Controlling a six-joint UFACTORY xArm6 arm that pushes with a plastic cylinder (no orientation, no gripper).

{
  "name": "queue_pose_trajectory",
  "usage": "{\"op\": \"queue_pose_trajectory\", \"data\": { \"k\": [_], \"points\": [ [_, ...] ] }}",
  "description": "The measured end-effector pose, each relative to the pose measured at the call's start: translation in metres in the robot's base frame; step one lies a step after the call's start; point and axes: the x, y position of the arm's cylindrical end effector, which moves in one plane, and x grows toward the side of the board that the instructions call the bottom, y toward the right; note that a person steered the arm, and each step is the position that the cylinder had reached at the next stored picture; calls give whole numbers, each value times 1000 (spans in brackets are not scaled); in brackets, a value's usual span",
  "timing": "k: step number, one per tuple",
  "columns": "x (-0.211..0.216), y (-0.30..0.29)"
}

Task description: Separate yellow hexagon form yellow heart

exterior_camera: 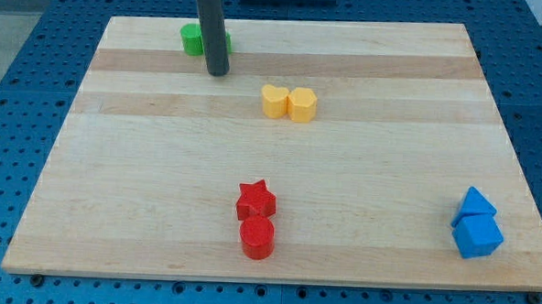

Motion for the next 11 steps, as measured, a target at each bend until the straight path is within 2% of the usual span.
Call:
{"op": "queue_pose_trajectory", "data": {
  "k": [2,3,4,7,10,11],
  "points": [
    [103,17],
    [111,60],
    [88,78],
    [45,81],
    [29,154],
    [23,126]
  ]
}}
